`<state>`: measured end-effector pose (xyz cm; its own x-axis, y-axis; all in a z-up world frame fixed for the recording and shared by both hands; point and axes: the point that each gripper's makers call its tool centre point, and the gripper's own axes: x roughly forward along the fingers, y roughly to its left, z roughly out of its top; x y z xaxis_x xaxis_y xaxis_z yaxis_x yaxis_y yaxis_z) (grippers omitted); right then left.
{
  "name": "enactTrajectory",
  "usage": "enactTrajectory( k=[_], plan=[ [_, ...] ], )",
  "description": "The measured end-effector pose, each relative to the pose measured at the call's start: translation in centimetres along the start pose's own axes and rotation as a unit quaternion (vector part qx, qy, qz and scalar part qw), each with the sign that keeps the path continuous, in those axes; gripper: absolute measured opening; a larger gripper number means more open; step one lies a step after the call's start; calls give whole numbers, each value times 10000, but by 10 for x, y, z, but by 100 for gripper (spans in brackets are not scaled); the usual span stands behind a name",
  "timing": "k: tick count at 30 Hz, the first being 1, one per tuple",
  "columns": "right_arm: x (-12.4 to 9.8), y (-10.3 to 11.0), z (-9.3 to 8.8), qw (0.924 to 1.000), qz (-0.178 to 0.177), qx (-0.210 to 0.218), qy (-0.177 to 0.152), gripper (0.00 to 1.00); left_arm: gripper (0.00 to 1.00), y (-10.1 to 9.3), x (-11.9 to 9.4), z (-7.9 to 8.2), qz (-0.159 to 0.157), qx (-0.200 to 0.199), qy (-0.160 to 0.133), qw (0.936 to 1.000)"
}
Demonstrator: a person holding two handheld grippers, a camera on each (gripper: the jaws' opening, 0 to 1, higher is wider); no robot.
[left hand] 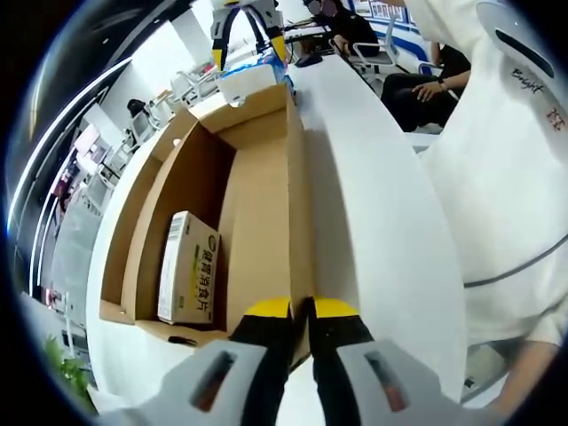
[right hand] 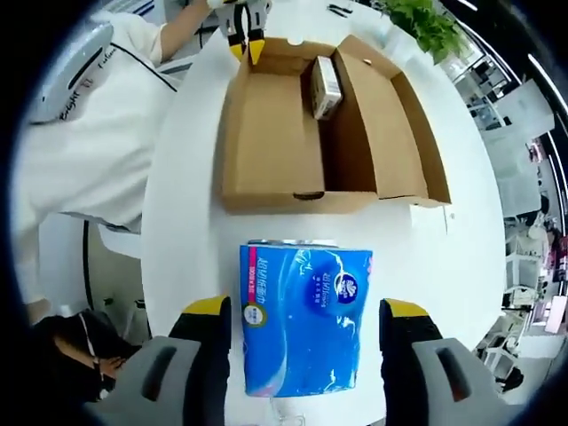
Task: Operate the shoe box by opening the lid, removing the specified soft item, and placing it in the target area until the item is outside and the box remains undamaged.
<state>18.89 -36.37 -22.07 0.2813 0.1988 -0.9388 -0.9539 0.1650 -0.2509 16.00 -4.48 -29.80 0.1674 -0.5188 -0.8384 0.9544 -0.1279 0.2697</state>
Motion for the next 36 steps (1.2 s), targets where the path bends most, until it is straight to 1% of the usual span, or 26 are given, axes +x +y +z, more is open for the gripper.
enactTrajectory(
  k=[2, 3, 4, 5, 6, 7, 8, 9, 11, 12, 13, 14, 17, 19, 20, 21, 22, 23, 25, 26, 27, 29, 30, 32, 34, 36],
  plan=[
    [-9, -4, 15, 9987, -128, 128, -468, 65, 6, 0, 0, 0, -5, -6, 0, 10000],
    [-13, -6, 19, 9974, -163, 300, -634, 63, 6, 0, 0, 0, -6, -4, -1, 10000],
    [-14, -7, 22, 9965, -196, 377, -716, 63, 6, 0, 0, 0, -5, -3, -1, 10000],
    [-20, -13, 30, 9932, -322, 486, -1007, 63, 6, 0, 0, 0, -4, -5, -2, 10000],
    [-24, -15, 36, 9904, -385, 540, -1212, 61, 6, 0, 0, 0, -5, -6, -2, 10000],
    [-29, -20, 38, 9866, -470, 720, -1385, 59, 6, 0, 0, 0, -3, -10, 0, 10000],
    [-33, -26, 43, 9807, -570, 928, -1623, 58, 6, 0, 0, 0, 1, -10, 0, 10000],
    [-35, -31, 45, 9760, -645, 1074, -1781, 59, 6, 0, 0, 0, 3, -13, 2, 10000],
    [-40, -40, 42, 9709, -845, 1127, -1935, 59, 6, 0, 0, 0, 8, -14, 7, 10000],
    [-44, -45, 43, 9664, -951, 1191, -2068, 59, 6, 0, 0, 0, 8, -15, 4, 10000],
    [-45, -44, 45, 9634, -943, 1203, -2200, 59, 6, 0, 0, 0, 6, -19, 2, 10000],
    [-46, -43, 46, 9622, -894, 1228, -2260, 59, 6, 0, 0, 0, 2, -24, 1, 10000],
    [-45, -43, 45, 9591, -946, 1286, -2338, 58, 6, 0, 0, 0, -14, -52, 7, 10000],
    [-45, -46, 46, 9546, -1049, 1333, -2448, 57, 6, 0, 0, 0, -13, -61, 12, 10000],
    [-46, -44, 49, 9509, -995, 1369, -2591, 57, 6, 0, 0, 0, -14, -67, 13, 10000],
    [-51, -41, 58, 9385, -837, 1519, -2986, 57, 6, 0, 0, 0, -10, -69, 10, 10000],
    [-57, -44, 64, 9265, -887, 1616, -3280, 56, 6, 0, 0, 0, -6, -65, 6, 10000],
    [-61, -46, 65, 9188, -917, 1695, -3445, 56, 6, 0, 0, 0, -3, -47, -2, 10000],
    [-67, -47, 67, 9080, -971, 1757, -3677, 56, 6, 0, 0, 0, -5, -28, -5, 10000],
    [-70, -48, 67, 8996, -1088, 1871, -3794, 55, 6, -1, 0, 0, -8, -12, 1, 10000],
    [-70, -47, 67, 8994, -1082, 1868, -3802, 55, 6, -1, 0, 0, -7, -10, 2, 10000],
    [-70, -46, 66, 8957, -1138, 1963, -3823, 55, 6, -1, 0, 0, -6, 4, 3, 10000],
    [-72, -50, 65, 8903, -1321, 2042, -3850, 55, 6, -1, 0, 0, -5, -2, 3, 10000],
    [-73, -49, 66, 8860, -1408, 2061, -3908, 53, 6, -1, 0, 0, -5, -9, 3, 10000],
    [-78, -54, 67, 8742, -1607, 2165, -4038, 52, 6, -1, 0, 0, -4, -1, 6, 10000],
    [-81, -54, 67, 8677, -1668, 2218, -4124, 52, 6, -1, 0, 0, -3, -10, 2, 10000]
  ],
)
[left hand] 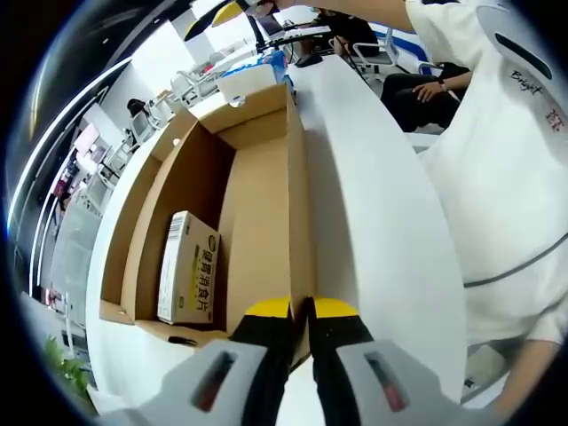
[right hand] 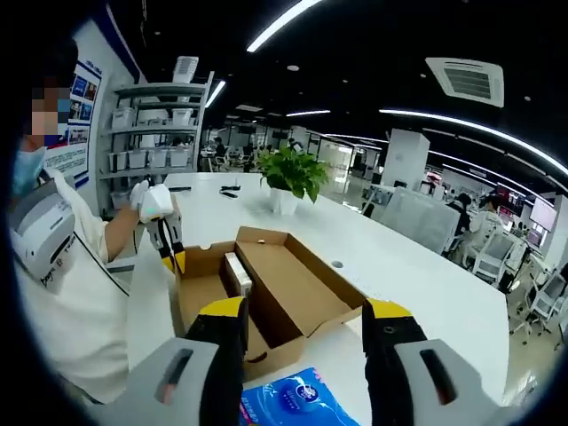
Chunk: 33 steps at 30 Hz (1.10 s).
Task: Operate the shoe box by opening the lid, removing the specified soft item, and placing it in the target area until the item is outside and the box remains undamaged.
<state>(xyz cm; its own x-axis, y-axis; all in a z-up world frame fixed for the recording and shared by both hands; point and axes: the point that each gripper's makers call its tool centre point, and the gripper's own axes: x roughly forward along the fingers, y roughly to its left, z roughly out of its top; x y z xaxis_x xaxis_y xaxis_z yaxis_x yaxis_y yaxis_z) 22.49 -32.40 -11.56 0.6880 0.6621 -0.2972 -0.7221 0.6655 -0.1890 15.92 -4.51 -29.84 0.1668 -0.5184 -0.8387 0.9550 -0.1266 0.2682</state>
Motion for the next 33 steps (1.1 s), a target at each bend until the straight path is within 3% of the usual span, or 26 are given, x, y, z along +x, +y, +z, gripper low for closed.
enactTrajectory(
  k=[3, 7, 9, 11, 13, 18, 19, 22, 25, 30, 33],
  plan=[
    [1, 5, 7, 9995, 23, 195, -253, 68, 6, 0, 0, 0, -12, -19, 7, 10000],
    [0, 7, 14, 9982, -95, 394, -447, 59, 6, 0, 0, 0, -12, 11, 5, 10000],
    [2, 12, 17, 9978, -99, 421, -493, 50, 6, 0, 0, 0, -12, 52, -3, 10000],
    [4, 18, 8, 9981, -40, 556, -262, 44, 6, 0, 0, 0, 4, 66, 24, 10000],
    [7, 24, 10, 9978, -95, 477, -440, 49, 6, -1, 0, 0, 31, 108, 39, 9999],
    [6, 19, 14, 9920, -578, 758, -832, 43, 5, 0, 0, 0, -53, 78, 36, 9999],
    [2, 12, 4, 9914, -806, 826, -621, 39, 5, 0, 0, 0, -67, 72, 38, 9999],
    [-2, 8, -4, 9881, -1029, 1006, -535, 33, 5, -1, 0, 0, -67, 81, 17, 9999],
    [-10, 7, -3, 9835, -1217, 1140, -697, 35, 5, -1, 1, 0, -115, 83, 14, 9999],
    [-26, 12, 3, 9699, -1373, 1484, -1356, 33, 5, -1, 1, 0, -135, 97, 13, 9999],
    [-37, 13, -6, 9670, -1488, 1516, -1407, 33, 5, -2, 1, 0, -145, 79, 28, 9999]
  ],
)
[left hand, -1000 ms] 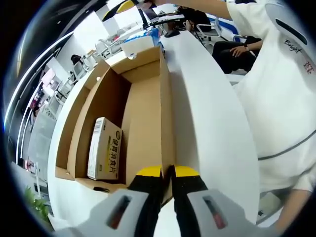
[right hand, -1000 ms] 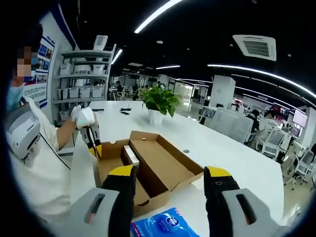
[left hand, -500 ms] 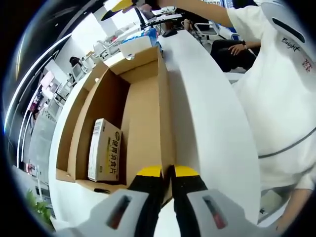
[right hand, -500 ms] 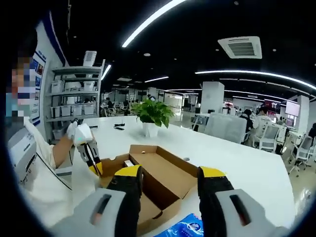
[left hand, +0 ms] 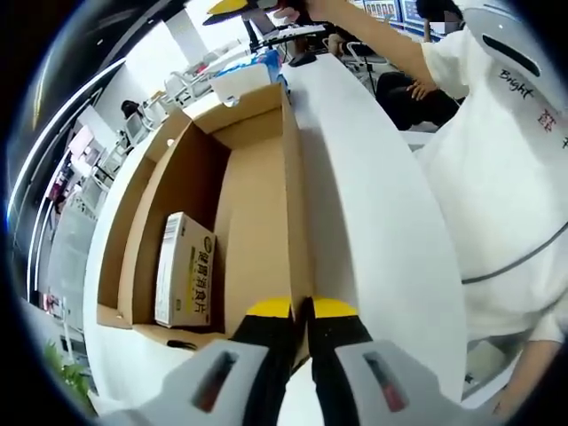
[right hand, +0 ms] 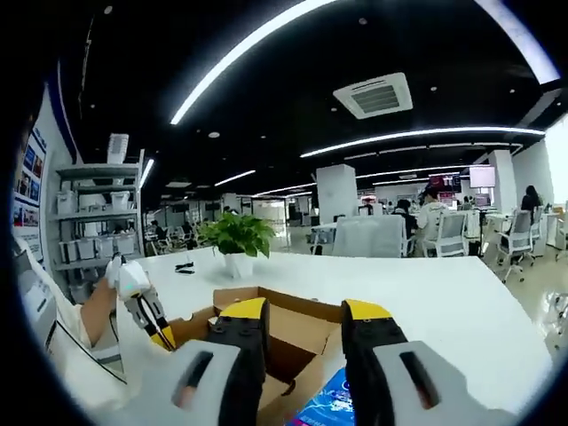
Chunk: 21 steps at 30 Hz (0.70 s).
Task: Operate the shoe box by opening the lid, removing the specified soft item, and placing it in the target area until the item is outside and the box remains undamaged.
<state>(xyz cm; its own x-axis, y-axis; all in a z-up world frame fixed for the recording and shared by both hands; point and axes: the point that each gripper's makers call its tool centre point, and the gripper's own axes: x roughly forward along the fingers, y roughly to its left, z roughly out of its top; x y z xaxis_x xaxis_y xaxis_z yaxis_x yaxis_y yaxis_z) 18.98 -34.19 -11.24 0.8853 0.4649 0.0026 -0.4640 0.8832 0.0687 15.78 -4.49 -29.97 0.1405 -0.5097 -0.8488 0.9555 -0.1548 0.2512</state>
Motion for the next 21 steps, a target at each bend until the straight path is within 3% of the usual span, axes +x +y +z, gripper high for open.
enactTrajectory(
  k=[2, 7, 11, 14, 18, 21],
  plan=[
    [-9, -12, 5, 9987, -229, 267, -373, 33, 5, 0, 0, 0, -4, -5, 4, 10000],
    [-25, -23, -2, 9984, -444, 175, -314, 36, 5, 0, 0, 0, -3, -23, 7, 10000],
    [-31, -14, 3, 9985, -250, 194, -447, 47, 5, -1, 0, 1, 11, -18, 6, 10000],
    [-24, -6, -1, 9978, -491, -330, -314, 49, 5, 0, 0, 1, 13, -27, -18, 10000],
    [-16, 12, -2, 9966, -538, -422, -462, 54, 5, 0, 0, 1, 27, -10, -42, 10000],
    [-8, 27, -8, 9974, -358, -372, -497, 54, 5, 0, 0, 1, 21, 3, -46, 10000]
  ],
)
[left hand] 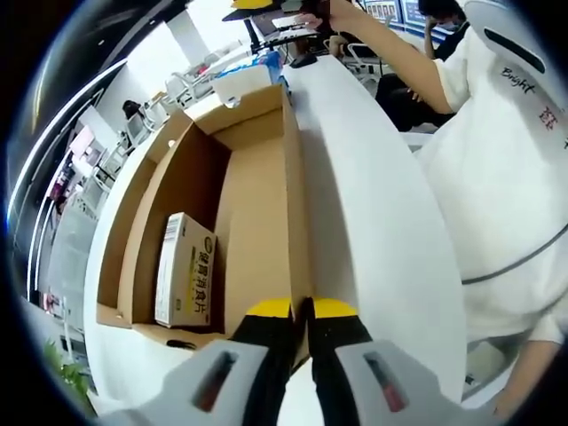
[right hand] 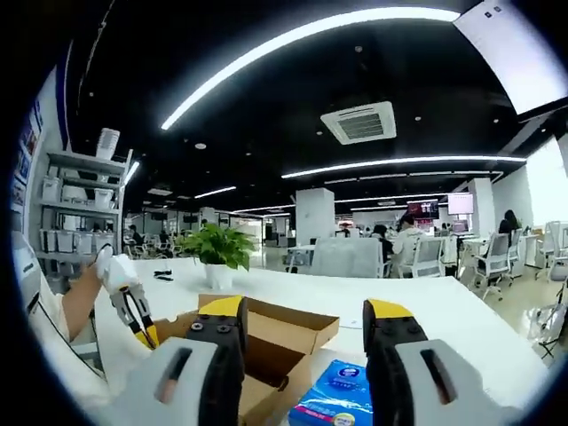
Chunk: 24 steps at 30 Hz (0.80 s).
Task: Operate the shoe box by opening the lid, removing the specified soft item, and placing it in the target area until the item is outside and the box remains undamaged.
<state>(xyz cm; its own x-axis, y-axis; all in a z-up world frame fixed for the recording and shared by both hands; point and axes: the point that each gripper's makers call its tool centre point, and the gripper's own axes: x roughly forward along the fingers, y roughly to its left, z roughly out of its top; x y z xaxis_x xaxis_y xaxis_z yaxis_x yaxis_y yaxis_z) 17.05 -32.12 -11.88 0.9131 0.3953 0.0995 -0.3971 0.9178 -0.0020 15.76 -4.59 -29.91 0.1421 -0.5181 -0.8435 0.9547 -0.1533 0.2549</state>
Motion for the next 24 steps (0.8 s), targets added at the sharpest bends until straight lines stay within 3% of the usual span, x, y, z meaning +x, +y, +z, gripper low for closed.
enactTrajectory(
  k=[5, 9, 10, 12, 14, 17, 19, 24],
  plan=[
    [10, 14, -12, 9996, 57, -108, 244, 50, 5, 0, 0, 0, -19, -33, 14, 10000],
    [10, 14, -19, 9986, 14, -356, 389, 30, 5, 0, 0, 0, -2, -18, -9, 10000],
    [10, 12, -18, 9988, -41, -311, 382, 34, 5, 0, 0, 0, -11, -46, -16, 10000],
    [11, 14, -15, 9996, 33, -177, 218, 50, 5, 0, 0, 0, -20, -62, -4, 10000],
    [11, 17, -18, 9994, 94, -121, 309, 45, 5, 0, 0, 0, -24, -47, -6, 10000],
    [15, 11, -25, 9978, -183, -403, 494, 35, 5, 0, 0, 0, -18, -22, -22, 10000],
    [24, 15, -30, 9963, -212, -601, 571, 38, 5, 0, 0, 0, -8, -40, -20, 10000],
    [39, 30, -37, 9958, -35, -628, 664, 41, 5, 0, 0, 0, -4, -43, -34, 10000]
  ],
)
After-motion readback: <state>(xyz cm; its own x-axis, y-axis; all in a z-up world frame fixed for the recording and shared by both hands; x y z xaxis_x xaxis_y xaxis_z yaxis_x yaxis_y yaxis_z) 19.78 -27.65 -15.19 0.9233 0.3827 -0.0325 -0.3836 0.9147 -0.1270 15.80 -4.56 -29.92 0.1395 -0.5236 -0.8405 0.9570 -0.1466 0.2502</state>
